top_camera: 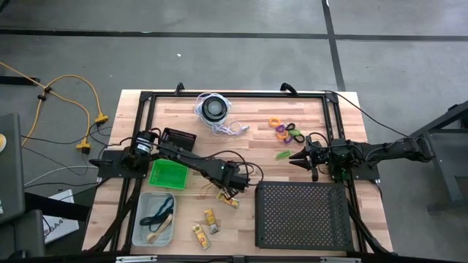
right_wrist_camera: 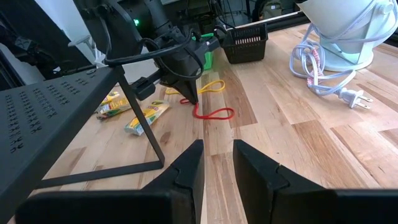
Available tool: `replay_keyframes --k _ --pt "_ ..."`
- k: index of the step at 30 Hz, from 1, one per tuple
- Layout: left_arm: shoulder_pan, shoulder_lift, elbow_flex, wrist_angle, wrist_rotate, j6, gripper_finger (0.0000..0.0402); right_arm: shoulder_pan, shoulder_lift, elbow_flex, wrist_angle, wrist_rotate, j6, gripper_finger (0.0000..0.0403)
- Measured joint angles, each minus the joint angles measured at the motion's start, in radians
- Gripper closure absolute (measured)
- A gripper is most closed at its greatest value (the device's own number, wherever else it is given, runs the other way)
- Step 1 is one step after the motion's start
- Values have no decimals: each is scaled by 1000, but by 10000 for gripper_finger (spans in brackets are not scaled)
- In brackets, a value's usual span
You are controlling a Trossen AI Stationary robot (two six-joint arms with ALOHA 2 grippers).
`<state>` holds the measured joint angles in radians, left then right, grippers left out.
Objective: Pick & Place Office Desk Supplies
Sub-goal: Put the red rubber band into the gray bin
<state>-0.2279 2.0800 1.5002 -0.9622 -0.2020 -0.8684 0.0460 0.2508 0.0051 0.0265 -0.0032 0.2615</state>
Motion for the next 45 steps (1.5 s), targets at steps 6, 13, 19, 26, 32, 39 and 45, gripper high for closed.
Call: replay_keyframes --k 6,13,19,26,32,39,45 --pt "-8 -20 -5 -25 -42 -2 401 0 0 0 0 0 0 330" --pt "-19 -61 -4 -50 -93 -27 401 0 0 0 0 0 0 330" --pt "-29 -69 -1 -44 -119 -30 401 0 0 0 1 0 0 330" --pt "-45 -95 19 -78 -180 -31 401 0 0 0 1 0 0 330" --pt "-71 -155 36 -131 -227 -60 401 0 0 0 0 0 0 330" --pt "-99 -256 38 -180 -286 -68 401 0 0 0 0 0 0 330" --pt "-105 -343 39 -202 -333 -44 401 0 0 0 0 0 0 330"
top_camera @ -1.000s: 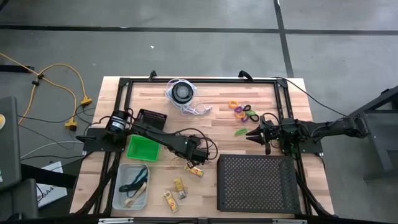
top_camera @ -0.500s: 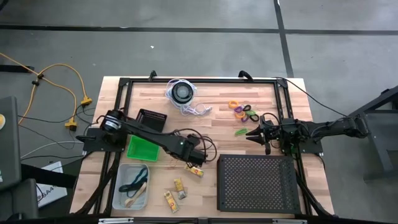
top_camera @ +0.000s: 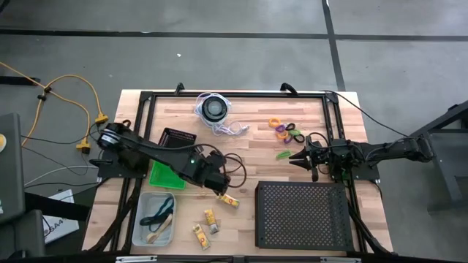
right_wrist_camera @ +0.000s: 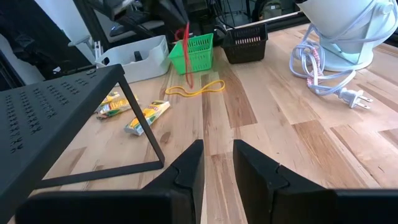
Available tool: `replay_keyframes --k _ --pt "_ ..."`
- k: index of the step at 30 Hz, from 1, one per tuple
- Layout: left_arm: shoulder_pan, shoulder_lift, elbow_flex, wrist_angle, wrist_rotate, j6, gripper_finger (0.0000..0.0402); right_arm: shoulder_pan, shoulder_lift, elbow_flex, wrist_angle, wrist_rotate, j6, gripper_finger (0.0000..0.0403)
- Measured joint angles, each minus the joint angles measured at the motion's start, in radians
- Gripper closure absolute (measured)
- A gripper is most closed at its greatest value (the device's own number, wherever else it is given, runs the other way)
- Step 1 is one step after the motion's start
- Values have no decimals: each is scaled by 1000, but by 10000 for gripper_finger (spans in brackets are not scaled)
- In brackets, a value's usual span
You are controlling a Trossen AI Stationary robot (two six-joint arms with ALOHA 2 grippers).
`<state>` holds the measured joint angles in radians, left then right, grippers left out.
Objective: Pick & Place Office Desk Supplies
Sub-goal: Put the red rubber band into the gray bin
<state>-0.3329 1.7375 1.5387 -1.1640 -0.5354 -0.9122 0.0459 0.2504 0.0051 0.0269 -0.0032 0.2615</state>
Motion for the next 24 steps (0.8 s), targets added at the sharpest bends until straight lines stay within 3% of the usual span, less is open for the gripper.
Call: replay_keyframes --k 9,16,24 --pt "-7 -36 0 -28 -29 25 401 0 0 0 0 0 0 330" --pt "-78 -45 0 -41 -29 22 401 0 0 0 0 0 0 330" --pt "-209 -101 0 -210 -36 -145 401 0 0 0 0 0 0 330"
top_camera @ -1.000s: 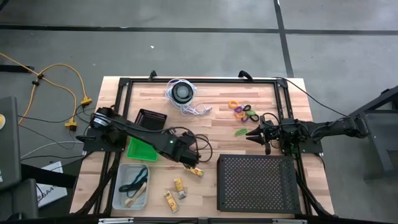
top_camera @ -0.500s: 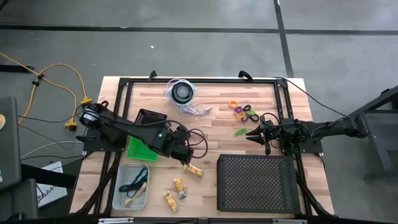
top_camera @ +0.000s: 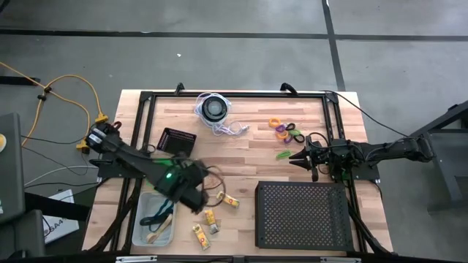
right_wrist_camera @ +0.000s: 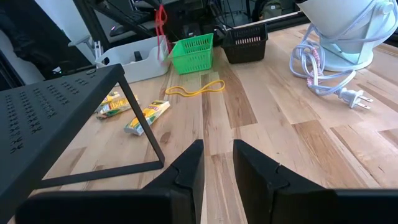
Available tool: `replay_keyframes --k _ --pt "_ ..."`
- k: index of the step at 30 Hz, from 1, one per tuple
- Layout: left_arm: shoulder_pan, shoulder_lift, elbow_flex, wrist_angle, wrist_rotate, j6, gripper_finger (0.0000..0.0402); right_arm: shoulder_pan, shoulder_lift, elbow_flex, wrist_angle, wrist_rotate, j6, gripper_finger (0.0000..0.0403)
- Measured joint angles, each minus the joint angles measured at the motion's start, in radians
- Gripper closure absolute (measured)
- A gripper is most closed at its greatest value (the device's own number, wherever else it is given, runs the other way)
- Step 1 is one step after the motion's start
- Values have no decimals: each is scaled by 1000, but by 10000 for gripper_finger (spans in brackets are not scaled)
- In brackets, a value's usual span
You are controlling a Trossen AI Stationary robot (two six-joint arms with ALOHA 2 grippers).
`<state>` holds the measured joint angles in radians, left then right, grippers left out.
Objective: Pick & Place Office Desk Supplies
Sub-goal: Put the red rubber band into the gray bin
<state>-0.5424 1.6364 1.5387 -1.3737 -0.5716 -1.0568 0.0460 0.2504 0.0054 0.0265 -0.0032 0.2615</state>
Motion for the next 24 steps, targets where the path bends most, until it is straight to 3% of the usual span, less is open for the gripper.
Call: replay_keyframes --k 10,24 --pt "-254 -48 0 -201 50 -322 401 0 0 0 0 0 0 330" --pt "-552 -76 0 -197 169 -394 401 0 0 0 0 0 0 330"
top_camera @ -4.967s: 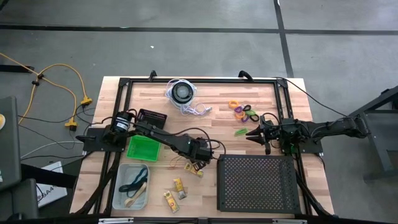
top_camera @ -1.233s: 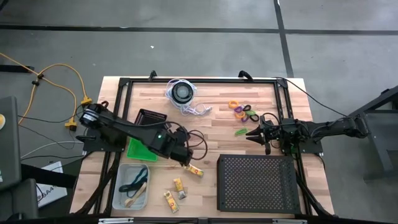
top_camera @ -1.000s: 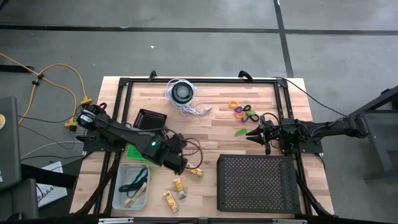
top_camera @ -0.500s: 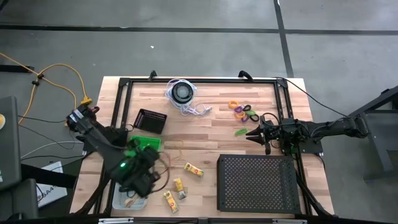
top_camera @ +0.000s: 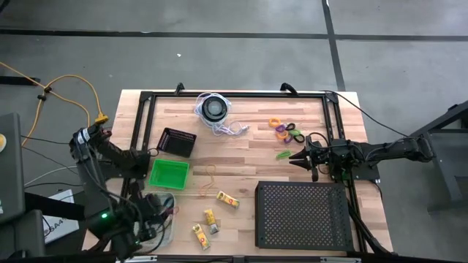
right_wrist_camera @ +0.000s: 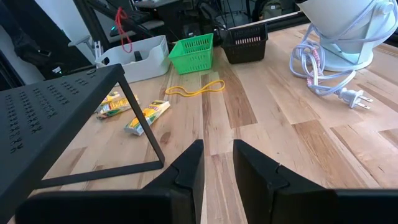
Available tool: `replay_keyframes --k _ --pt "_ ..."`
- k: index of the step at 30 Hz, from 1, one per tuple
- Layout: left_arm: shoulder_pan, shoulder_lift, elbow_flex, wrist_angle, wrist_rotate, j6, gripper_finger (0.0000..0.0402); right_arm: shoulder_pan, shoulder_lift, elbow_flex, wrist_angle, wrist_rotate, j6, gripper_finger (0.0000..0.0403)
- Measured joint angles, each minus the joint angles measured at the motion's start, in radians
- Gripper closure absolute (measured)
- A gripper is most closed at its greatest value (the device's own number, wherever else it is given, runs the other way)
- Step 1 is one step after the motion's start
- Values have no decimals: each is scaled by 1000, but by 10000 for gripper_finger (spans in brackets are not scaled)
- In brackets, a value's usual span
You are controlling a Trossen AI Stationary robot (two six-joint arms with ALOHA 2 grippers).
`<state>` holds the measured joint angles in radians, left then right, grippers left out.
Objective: Pick & Place Office Desk Supplies
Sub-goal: Put the red rubber band into the gray bin
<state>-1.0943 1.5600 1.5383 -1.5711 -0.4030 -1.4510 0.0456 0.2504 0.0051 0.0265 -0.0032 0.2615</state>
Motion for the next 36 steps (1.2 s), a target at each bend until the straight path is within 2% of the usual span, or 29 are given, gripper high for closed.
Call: replay_keyframes --k 6,17,21,30,36 --pt "-67 0 0 0 77 -52 401 0 0 0 0 0 0 330" --pt "-120 14 -2 0 132 -77 401 0 0 0 0 0 0 330" --pt "-119 61 -3 0 169 -115 401 0 0 0 0 0 0 330" --pt "-93 248 -4 26 257 -121 401 0 0 0 0 0 0 330" --pt "-91 272 -4 31 255 -121 401 0 0 0 0 0 0 330"
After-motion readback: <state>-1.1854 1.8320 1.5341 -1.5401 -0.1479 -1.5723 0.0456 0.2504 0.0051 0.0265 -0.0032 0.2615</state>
